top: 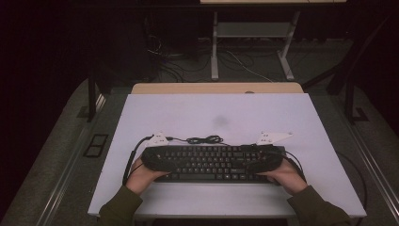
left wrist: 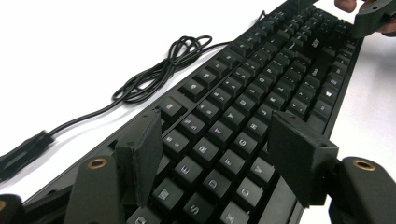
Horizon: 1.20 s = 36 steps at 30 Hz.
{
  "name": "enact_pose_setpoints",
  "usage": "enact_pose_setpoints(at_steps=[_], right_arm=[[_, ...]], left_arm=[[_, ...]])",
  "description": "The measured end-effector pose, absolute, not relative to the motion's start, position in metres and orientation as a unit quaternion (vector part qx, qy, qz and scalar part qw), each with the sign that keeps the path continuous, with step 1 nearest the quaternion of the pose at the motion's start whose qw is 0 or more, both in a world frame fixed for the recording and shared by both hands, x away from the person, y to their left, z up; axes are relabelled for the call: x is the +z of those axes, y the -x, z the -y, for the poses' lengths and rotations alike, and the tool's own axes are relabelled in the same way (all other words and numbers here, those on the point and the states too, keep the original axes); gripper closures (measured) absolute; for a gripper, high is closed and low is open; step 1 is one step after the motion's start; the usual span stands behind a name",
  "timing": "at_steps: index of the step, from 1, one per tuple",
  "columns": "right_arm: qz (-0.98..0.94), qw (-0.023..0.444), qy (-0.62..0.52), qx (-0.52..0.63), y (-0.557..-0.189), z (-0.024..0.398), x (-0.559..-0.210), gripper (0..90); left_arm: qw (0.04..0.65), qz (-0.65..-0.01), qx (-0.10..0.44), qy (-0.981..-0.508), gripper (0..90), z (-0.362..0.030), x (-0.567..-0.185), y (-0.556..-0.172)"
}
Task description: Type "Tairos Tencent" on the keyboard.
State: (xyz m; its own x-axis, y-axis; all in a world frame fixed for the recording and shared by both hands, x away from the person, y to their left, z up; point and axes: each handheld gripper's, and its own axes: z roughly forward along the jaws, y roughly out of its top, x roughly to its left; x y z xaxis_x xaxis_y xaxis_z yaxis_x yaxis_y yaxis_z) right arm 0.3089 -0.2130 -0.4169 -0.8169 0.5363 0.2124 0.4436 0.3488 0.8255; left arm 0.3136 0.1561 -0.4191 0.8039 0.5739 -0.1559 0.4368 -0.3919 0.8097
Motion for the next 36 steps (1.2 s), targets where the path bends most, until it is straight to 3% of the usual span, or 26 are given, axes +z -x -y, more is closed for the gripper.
enact_pose_setpoints(at_steps=[8, 11, 15, 18, 36], right_arm=[[-0.822, 0.049, -0.296, 0.485, -0.309, 0.209, -0.418, 27.5], [-0.822, 0.051, -0.295, 0.484, -0.309, 0.208, -0.418, 27.1], [-0.822, 0.051, -0.295, 0.484, -0.309, 0.207, -0.417, 27.0], [-0.823, 0.051, -0.294, 0.484, -0.309, 0.206, -0.417, 27.0], [-0.825, 0.052, -0.292, 0.481, -0.31, 0.203, -0.418, 27.0]], left_arm=[[0.454, -0.311, 0.083, -0.831, 42.4, -0.169, -0.419, -0.311], [0.444, -0.315, 0.094, -0.833, 53.1, -0.17, -0.42, -0.312], [0.441, -0.315, 0.094, -0.835, 76.7, -0.171, -0.422, -0.314], [0.438, -0.314, 0.088, -0.838, 88.1, -0.169, -0.425, -0.316], [0.427, -0.309, 0.077, -0.846, 89.0, -0.157, -0.434, -0.324]])
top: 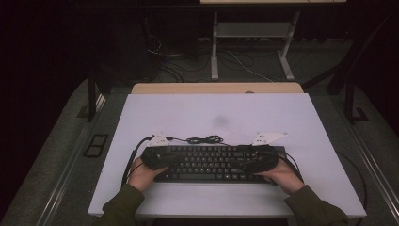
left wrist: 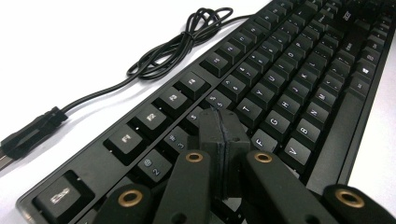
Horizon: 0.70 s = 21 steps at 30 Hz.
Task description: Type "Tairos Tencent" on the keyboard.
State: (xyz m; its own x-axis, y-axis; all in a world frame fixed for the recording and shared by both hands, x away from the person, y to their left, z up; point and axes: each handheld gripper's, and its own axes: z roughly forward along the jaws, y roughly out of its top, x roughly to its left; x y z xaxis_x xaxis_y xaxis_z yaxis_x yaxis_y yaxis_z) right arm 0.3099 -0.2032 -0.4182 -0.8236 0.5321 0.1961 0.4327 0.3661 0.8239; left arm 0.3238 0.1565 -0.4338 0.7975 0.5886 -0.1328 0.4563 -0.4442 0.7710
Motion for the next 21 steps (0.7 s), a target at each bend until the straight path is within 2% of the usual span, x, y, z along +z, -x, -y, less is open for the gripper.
enact_pose_setpoints(at_steps=[21], right_arm=[[-0.826, 0.052, -0.293, 0.479, -0.3102, 0.2031, -0.4186, 27.0]], left_arm=[[0.417, -0.305, 0.075, -0.853, 89.0, -0.1518, -0.4379, -0.3244]])
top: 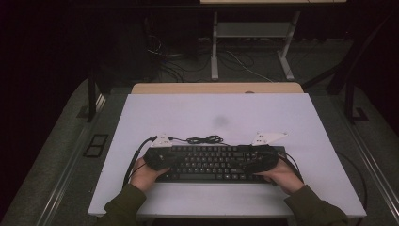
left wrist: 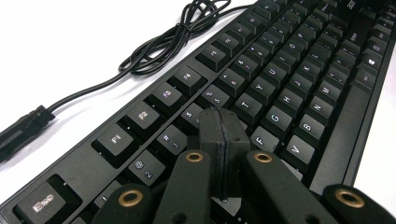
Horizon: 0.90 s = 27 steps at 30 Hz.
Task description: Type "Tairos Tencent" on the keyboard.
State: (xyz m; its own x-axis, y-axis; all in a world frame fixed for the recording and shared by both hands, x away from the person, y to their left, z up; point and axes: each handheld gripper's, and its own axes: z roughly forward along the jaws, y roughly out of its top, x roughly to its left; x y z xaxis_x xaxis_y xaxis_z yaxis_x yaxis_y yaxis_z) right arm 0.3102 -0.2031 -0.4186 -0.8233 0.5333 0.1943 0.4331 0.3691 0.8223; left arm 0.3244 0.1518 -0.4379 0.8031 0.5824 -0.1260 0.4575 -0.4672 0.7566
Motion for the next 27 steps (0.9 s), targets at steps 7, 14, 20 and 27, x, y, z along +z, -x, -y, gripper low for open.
enact_pose_setpoints(at_steps=[7, 14, 20, 27], right_arm=[[-0.824, 0.053, -0.293, 0.482, -0.31, 0.204, -0.418, 27.1], [-0.826, 0.052, -0.294, 0.479, -0.311, 0.203, -0.419, 27.5], [-0.826, 0.048, -0.299, 0.476, -0.313, 0.202, -0.419, 36.4], [-0.823, 0.044, -0.296, 0.482, -0.313, 0.199, -0.416, 56.6]], left_arm=[[0.433, -0.306, 0.078, -0.844, 89.0, -0.155, -0.43, -0.323], [0.436, -0.308, 0.073, -0.843, 79.7, -0.157, -0.426, -0.322], [0.437, -0.313, 0.068, -0.841, 56.0, -0.157, -0.425, -0.32], [0.437, -0.309, 0.069, -0.842, 40.5, -0.155, -0.426, -0.318]])
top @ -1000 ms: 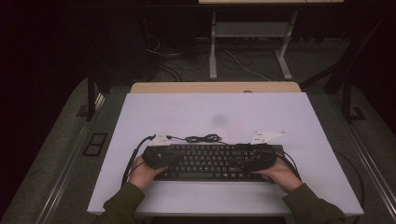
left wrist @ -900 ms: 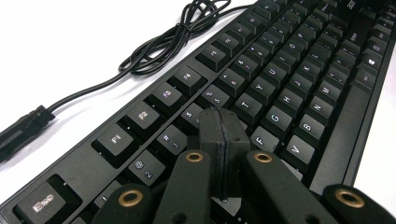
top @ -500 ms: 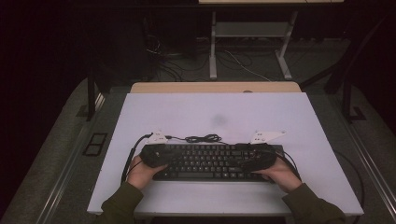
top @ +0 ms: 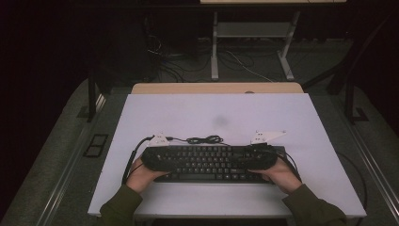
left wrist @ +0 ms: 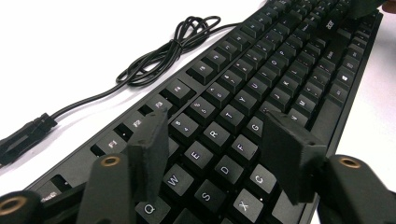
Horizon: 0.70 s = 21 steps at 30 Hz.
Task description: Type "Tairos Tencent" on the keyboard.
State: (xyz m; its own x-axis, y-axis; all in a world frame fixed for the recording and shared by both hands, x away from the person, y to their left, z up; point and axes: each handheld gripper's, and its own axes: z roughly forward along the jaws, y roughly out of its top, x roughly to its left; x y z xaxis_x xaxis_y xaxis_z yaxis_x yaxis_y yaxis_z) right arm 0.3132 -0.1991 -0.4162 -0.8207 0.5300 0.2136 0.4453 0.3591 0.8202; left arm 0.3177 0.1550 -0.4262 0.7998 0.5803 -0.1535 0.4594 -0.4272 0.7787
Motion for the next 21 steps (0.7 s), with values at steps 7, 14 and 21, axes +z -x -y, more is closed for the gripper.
enact_pose_setpoints(at_steps=[7, 14, 21], right_arm=[[-0.825, 0.041, -0.296, 0.48, -0.315, 0.192, -0.415, 77.9], [-0.831, 0.031, -0.301, 0.467, -0.317, 0.184, -0.417, 89.1], [-0.837, 0.022, -0.287, 0.466, -0.319, 0.169, -0.417, 89.0]], left_arm=[[0.438, -0.304, 0.066, -0.843, 37.2, -0.153, -0.426, -0.317], [0.441, -0.305, 0.069, -0.841, 31.3, -0.154, -0.426, -0.317], [0.443, -0.305, 0.073, -0.84, 24.2, -0.153, -0.427, -0.317]])
